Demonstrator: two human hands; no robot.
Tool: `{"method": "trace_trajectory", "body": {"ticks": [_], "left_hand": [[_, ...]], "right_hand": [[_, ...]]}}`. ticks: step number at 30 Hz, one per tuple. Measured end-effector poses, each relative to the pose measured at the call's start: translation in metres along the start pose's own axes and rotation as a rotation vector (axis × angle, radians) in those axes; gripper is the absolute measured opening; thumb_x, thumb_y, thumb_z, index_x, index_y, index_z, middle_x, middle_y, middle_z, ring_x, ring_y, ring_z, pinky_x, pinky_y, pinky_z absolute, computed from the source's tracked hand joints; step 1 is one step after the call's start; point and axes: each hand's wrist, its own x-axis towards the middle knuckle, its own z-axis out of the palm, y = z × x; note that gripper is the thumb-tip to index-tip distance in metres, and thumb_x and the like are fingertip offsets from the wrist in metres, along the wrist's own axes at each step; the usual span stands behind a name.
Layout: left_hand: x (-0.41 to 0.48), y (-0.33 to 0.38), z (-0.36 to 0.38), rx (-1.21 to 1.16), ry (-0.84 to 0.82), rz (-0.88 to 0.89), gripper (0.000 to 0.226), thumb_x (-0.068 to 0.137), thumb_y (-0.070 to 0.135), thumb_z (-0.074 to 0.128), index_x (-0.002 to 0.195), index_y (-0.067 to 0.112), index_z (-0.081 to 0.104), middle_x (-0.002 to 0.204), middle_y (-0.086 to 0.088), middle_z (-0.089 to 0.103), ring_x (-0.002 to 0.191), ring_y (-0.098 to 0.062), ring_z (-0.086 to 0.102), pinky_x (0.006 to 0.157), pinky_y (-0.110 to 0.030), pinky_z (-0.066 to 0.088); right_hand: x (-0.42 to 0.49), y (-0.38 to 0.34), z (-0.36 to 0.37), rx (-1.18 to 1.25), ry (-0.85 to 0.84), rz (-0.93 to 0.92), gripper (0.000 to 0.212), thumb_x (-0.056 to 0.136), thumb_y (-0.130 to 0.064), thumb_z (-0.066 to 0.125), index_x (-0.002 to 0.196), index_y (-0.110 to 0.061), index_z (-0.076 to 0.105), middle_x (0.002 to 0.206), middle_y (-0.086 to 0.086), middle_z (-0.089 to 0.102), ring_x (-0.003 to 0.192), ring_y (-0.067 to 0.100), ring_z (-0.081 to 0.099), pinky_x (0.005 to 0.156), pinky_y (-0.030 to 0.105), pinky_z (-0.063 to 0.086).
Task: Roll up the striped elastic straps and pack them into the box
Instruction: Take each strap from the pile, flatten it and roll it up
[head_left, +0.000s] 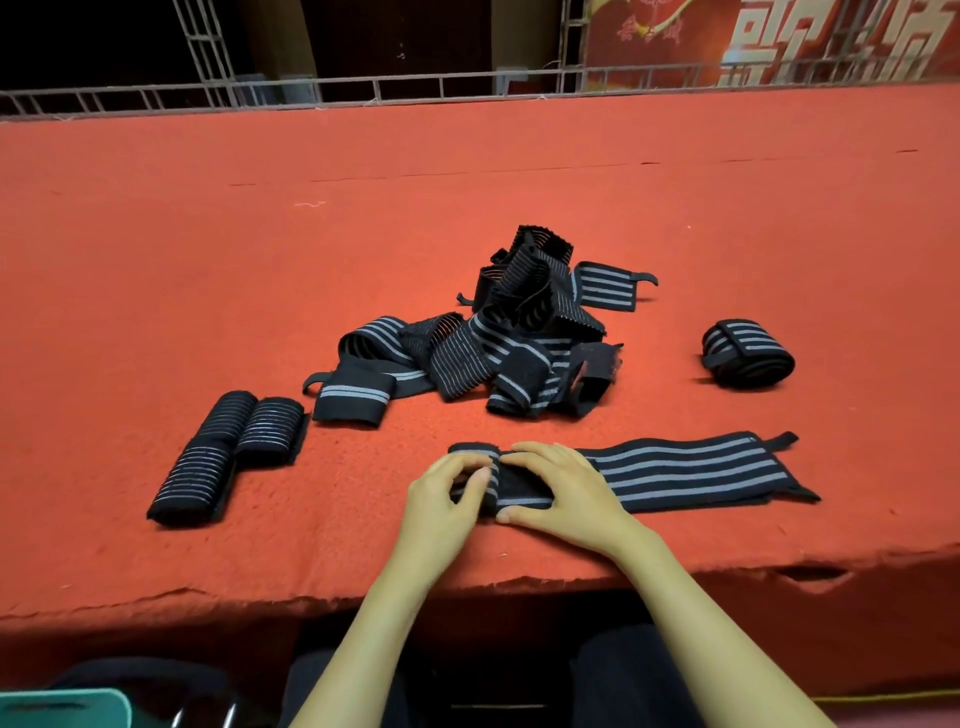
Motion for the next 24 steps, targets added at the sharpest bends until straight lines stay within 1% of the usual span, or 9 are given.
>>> {"method": "trace_trajectory", "body": {"ticks": [2,3,5,7,11,14,17,21,24], "left_hand": [[0.003,-0.002,-0.007,-0.116,-0.034,-0.075,0.033,0.083,-0.001,0.064,0.09,0.031,0.064,0.104,0.006,0.066,0.097,-0.001,0.061,0.089,-0.014,0.046],[0.004,-0.003,-0.009,-0.154,-0.028,-0.109,0.035,0.08,-0.003,0.067,0.09,0.03,0.064,0.106,0.005,0.064,0.098,-0.004,0.061,0.089,-0.016,0.048],[0.006,-0.003,-0.01,-0.15,0.005,-0.194,0.033,0.075,0.001,0.074,0.096,0.024,0.062,0.108,0.004,0.058,0.098,-0.008,0.059,0.083,-0.013,0.048],[0.007,-0.005,-0.006,-0.078,0.03,-0.27,0.041,0.072,0.01,0.079,0.106,0.021,0.058,0.111,0.003,0.053,0.097,-0.011,0.056,0.078,-0.012,0.042],[0.009,-0.007,-0.001,-0.093,0.037,-0.352,0.05,0.069,0.02,0.082,0.11,0.021,0.052,0.115,-0.001,0.058,0.097,-0.014,0.059,0.081,-0.021,0.043],[0.009,-0.004,-0.001,-0.071,0.031,-0.369,0.048,0.071,0.024,0.081,0.107,0.022,0.05,0.106,0.002,0.061,0.089,-0.011,0.06,0.075,-0.02,0.044],[0.012,0.001,-0.003,0.0,-0.002,-0.379,0.046,0.073,0.028,0.078,0.107,0.025,0.047,0.096,0.005,0.062,0.09,-0.015,0.061,0.082,-0.03,0.047],[0.014,0.005,-0.003,0.022,-0.014,-0.378,0.042,0.076,0.023,0.074,0.107,0.026,0.045,0.088,0.007,0.062,0.088,-0.016,0.062,0.08,-0.032,0.048],[0.008,0.001,-0.004,-0.059,0.049,-0.375,0.041,0.074,0.017,0.073,0.103,0.029,0.047,0.097,0.001,0.062,0.09,-0.02,0.062,0.085,-0.041,0.05]], "right_hand": [[0.0,0.0,0.0,0.001,0.009,-0.001,0.078,0.069,-0.078,0.049,0.135,-0.037,0.045,0.142,-0.02,0.04,0.133,0.002,0.032,0.118,0.033,0.018],[-0.001,0.0,0.0,0.0,0.011,-0.002,0.079,0.069,-0.079,0.049,0.136,-0.038,0.045,0.142,-0.02,0.04,0.134,0.002,0.031,0.118,0.033,0.018],[-0.002,-0.001,0.0,-0.006,0.008,-0.009,0.085,0.065,-0.083,0.049,0.137,-0.038,0.044,0.143,-0.02,0.039,0.135,0.002,0.03,0.118,0.032,0.015],[-0.003,-0.003,-0.002,-0.007,0.003,-0.009,0.09,0.063,-0.085,0.047,0.139,-0.037,0.04,0.144,-0.019,0.038,0.135,0.002,0.029,0.118,0.029,0.013],[-0.002,-0.008,-0.006,0.033,0.009,0.02,0.089,0.067,-0.081,0.052,0.143,-0.039,0.033,0.143,-0.018,0.041,0.134,0.002,0.031,0.116,0.029,0.017],[-0.002,-0.007,-0.002,0.019,0.016,0.017,0.085,0.07,-0.086,0.039,0.142,-0.041,0.035,0.142,-0.018,0.042,0.133,0.004,0.033,0.117,0.031,0.017],[-0.002,-0.003,0.002,0.016,0.011,0.016,0.089,0.067,-0.091,0.028,0.142,-0.044,0.035,0.143,-0.019,0.041,0.135,0.004,0.032,0.117,0.034,0.017],[-0.001,-0.003,0.001,0.029,0.02,0.024,0.088,0.066,-0.09,0.033,0.141,-0.044,0.037,0.142,-0.019,0.041,0.133,0.004,0.033,0.116,0.033,0.019],[0.001,-0.014,-0.002,0.051,0.006,0.003,0.083,0.068,-0.081,0.051,0.14,-0.04,0.039,0.14,-0.017,0.044,0.13,0.004,0.035,0.114,0.03,0.021]]}}
